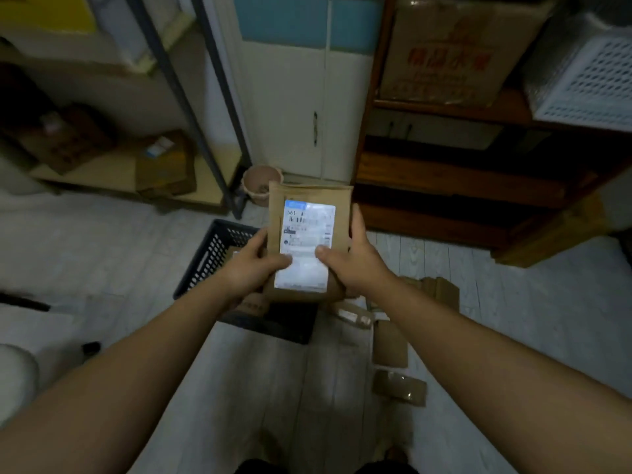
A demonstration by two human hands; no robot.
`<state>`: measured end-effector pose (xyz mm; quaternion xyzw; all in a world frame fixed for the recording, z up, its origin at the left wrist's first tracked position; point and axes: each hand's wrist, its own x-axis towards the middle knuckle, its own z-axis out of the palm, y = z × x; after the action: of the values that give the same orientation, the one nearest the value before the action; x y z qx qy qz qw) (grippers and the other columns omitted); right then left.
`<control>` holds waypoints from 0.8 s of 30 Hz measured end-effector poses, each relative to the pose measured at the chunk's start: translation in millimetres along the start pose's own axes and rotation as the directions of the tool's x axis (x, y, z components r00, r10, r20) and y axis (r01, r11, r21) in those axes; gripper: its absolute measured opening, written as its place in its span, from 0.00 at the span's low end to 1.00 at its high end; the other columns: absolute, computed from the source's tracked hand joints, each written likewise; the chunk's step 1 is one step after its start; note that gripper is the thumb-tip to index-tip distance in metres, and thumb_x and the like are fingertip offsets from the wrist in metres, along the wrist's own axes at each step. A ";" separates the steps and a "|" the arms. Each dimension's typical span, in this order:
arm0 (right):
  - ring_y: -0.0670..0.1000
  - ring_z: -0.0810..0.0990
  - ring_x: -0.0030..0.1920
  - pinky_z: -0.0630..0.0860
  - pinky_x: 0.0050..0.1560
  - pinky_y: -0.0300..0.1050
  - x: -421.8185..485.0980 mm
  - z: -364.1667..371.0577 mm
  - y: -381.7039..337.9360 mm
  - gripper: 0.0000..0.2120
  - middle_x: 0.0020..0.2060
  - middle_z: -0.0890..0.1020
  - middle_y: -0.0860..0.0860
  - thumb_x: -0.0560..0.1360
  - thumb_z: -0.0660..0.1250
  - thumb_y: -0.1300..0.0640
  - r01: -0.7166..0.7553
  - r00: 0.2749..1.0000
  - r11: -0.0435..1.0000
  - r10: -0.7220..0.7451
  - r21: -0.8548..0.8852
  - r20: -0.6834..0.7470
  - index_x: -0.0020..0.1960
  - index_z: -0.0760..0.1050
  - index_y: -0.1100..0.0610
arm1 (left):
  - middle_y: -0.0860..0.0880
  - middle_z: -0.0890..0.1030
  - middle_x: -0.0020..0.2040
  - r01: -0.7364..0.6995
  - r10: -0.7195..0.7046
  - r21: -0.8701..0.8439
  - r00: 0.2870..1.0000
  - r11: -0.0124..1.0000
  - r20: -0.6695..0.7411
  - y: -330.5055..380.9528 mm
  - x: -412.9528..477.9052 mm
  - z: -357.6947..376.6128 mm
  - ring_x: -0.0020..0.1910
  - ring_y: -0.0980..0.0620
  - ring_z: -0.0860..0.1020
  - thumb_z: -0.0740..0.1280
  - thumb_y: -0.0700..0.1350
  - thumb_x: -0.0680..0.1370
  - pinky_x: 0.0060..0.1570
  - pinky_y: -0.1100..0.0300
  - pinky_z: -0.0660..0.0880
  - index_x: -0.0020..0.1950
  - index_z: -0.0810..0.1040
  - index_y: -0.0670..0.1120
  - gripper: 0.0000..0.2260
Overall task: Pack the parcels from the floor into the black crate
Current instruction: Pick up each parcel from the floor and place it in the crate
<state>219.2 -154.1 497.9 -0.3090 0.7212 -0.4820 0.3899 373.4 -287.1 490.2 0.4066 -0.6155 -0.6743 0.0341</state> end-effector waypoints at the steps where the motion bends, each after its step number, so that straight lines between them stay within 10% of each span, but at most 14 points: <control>1: 0.45 0.70 0.64 0.71 0.62 0.46 -6.4 15.2 -8.7 0.50 0.67 0.69 0.42 0.72 0.71 0.55 0.002 1.000 1.000 -0.001 -0.025 0.020 0.74 0.36 0.38 | 0.55 0.81 0.53 -0.012 0.012 0.006 1.000 1.000 -0.020 6.3 -7.0 -16.0 0.44 0.57 0.83 0.68 0.44 0.74 0.34 0.61 0.79 0.63 0.68 0.61 0.21; 9: 0.48 0.62 0.72 0.65 0.70 0.55 -28.9 79.3 -61.0 0.62 0.74 0.59 0.46 0.63 0.78 0.54 0.089 0.993 0.990 -0.080 -0.113 0.081 0.74 0.31 0.39 | 0.50 0.79 0.60 -0.021 0.020 0.120 1.000 0.993 0.010 46.1 -28.2 -91.5 0.54 0.51 0.80 0.65 0.51 0.77 0.58 0.50 0.75 0.71 0.64 0.56 0.23; 15: 0.48 0.66 0.69 0.69 0.68 0.53 3.8 62.6 -59.0 0.53 0.71 0.64 0.46 0.68 0.75 0.53 0.073 0.997 0.981 -0.070 -0.181 0.024 0.74 0.38 0.35 | 0.58 0.75 0.53 -0.049 0.046 0.337 0.999 0.940 0.015 65.4 -1.8 -87.2 0.47 0.55 0.77 0.65 0.50 0.76 0.30 0.66 0.74 0.66 0.66 0.62 0.20; 24: 0.41 0.70 0.63 0.71 0.54 0.31 84.9 77.9 2.8 0.43 0.64 0.70 0.41 0.68 0.75 0.52 -0.011 0.999 0.984 0.017 -0.177 0.035 0.69 0.49 0.33 | 0.55 0.76 0.53 -0.038 0.011 0.422 0.998 0.906 0.066 20.0 93.2 -90.8 0.48 0.57 0.77 0.64 0.42 0.77 0.40 0.63 0.77 0.70 0.63 0.54 0.23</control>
<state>243.2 -258.2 454.9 -0.3460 0.7562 -0.4077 0.3771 355.8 -415.7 468.2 0.3755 -0.7527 -0.5368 -0.0657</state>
